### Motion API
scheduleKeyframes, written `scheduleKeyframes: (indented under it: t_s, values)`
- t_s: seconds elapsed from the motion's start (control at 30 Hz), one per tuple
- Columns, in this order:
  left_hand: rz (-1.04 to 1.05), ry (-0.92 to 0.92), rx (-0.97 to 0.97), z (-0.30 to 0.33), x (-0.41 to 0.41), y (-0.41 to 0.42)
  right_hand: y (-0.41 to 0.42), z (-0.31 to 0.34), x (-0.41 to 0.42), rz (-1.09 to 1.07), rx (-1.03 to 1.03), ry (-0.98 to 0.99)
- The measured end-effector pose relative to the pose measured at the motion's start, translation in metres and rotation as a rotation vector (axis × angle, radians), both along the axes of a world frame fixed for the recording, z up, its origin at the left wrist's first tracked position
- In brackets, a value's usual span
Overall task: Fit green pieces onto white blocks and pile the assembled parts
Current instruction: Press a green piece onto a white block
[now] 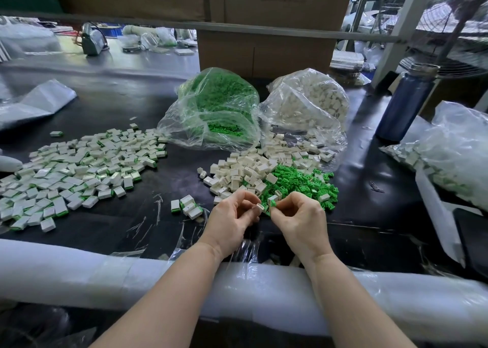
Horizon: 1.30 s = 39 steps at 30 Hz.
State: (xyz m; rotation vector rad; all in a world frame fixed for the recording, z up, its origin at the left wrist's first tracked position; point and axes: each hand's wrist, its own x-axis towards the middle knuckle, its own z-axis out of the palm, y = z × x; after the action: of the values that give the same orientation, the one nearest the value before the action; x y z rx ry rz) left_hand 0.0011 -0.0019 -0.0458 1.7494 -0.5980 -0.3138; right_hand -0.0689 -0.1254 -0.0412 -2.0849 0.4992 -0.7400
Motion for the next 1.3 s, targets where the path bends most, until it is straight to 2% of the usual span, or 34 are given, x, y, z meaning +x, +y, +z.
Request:
scheduleKeyframes:
  t_s: [0.2, 0.47, 0.9, 1.3]
  values:
    - [-0.03, 0.007, -0.006, 0.0012, -0.0003, 0.0009, -0.0013, -0.0018, 0.0009, 0.026, -0.008, -0.012]
    - [-0.025, 0.079, -0.074, 0.0038, -0.0011, 0.0007, -0.0001, 0.0018, -0.0013, 0.199, 0.211, -0.089]
    - [-0.032, 0.113, -0.102, 0.0044, 0.0005, 0.0023, -0.0003, 0.0006, 0.0009, 0.267, 0.336, -0.015]
    - [-0.052, 0.074, -0.01, 0.0078, -0.0031, 0.0019, -0.002, 0.0002, -0.0002, 0.28, 0.295, 0.058]
